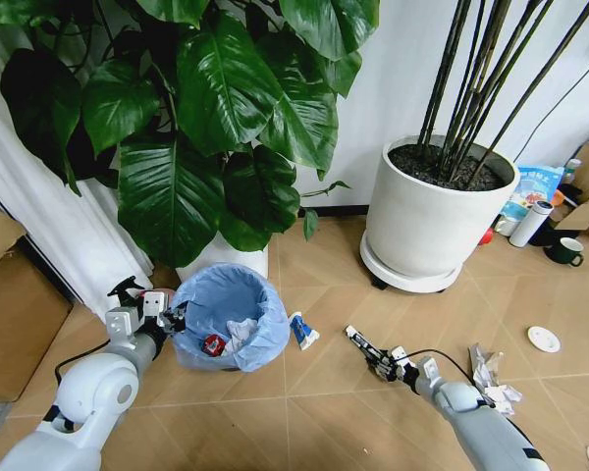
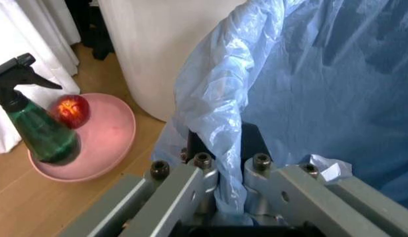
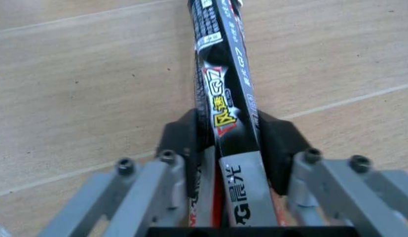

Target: Pick up the trash bin and place the garbage on the floor into it.

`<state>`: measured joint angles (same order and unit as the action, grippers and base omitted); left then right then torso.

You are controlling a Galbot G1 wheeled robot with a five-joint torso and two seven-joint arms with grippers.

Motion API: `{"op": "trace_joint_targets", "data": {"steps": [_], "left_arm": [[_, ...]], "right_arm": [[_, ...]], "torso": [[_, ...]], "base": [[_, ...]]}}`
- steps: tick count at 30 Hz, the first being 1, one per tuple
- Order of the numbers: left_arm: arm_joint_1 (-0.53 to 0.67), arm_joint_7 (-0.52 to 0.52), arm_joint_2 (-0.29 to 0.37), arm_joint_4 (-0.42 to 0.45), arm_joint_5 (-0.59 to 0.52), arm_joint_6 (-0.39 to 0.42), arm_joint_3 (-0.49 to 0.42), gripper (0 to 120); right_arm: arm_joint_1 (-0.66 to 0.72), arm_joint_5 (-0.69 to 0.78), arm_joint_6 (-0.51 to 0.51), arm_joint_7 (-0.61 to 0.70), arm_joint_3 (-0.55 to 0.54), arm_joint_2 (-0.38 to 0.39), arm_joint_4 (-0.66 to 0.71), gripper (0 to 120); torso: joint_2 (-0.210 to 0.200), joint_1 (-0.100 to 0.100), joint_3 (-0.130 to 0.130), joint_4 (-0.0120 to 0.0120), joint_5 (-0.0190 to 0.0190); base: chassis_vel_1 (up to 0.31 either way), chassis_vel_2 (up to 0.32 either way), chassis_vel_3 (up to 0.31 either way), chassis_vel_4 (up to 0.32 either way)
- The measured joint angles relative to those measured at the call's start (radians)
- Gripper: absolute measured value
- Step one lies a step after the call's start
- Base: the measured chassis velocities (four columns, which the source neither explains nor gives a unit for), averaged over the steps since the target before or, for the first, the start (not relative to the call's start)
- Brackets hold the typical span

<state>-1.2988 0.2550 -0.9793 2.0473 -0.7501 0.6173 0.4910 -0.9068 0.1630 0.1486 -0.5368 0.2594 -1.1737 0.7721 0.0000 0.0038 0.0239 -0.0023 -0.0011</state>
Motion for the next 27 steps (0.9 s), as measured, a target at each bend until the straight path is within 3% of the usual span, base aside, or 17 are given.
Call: {"op": "trace_joint_targets", "data": {"steps": [7, 12, 15, 19, 27], "left_arm": [[0.001, -0.001, 0.004, 0.003, -0.002, 0.0, 0.002, 0], [0.0, -0.003, 0.008, 0.005, -0.003, 0.0, 0.003, 0], [-0.005, -0.008, 0.014, 0.006, -0.004, 0.0, 0.003, 0], [-0.003, -0.012, 0.019, 0.005, -0.004, 0.001, -0.003, 0], [0.012, -0.026, 0.049, -0.016, -0.01, 0.01, -0.026, 0]], "right_arm": [[-0.011, 0.0, -0.003, 0.006, 0.028, -0.011, 0.004, 6], [-0.036, 0.015, -0.013, 0.025, 0.052, -0.01, 0.057, 0], [-0.073, 0.063, -0.032, 0.054, 0.087, 0.023, 0.196, 0], [-0.1, 0.082, -0.035, 0.059, 0.108, 0.062, 0.317, 0], [-0.123, 0.109, -0.041, 0.082, 0.1, 0.151, 0.584, 0]], "torso": [[0.0, 0.0, 0.0, 0.0001, 0.0006], [0.0, 0.0, 0.0, 0.0, 0.0013], [0.0, 0.0, 0.0, 0.0001, -0.0006], [0.0, 0.0, 0.0, -0.0001, 0.0009], [0.0, 0.0, 0.0, 0.0, 0.0001]], "base": [[0.0, 0.0, 0.0, 0.0], [0.0, 0.0, 0.0, 0.0], [0.0, 0.0, 0.0, 0.0], [0.0, 0.0, 0.0, 0.0], [0.0, 0.0, 0.0, 0.0]]}}
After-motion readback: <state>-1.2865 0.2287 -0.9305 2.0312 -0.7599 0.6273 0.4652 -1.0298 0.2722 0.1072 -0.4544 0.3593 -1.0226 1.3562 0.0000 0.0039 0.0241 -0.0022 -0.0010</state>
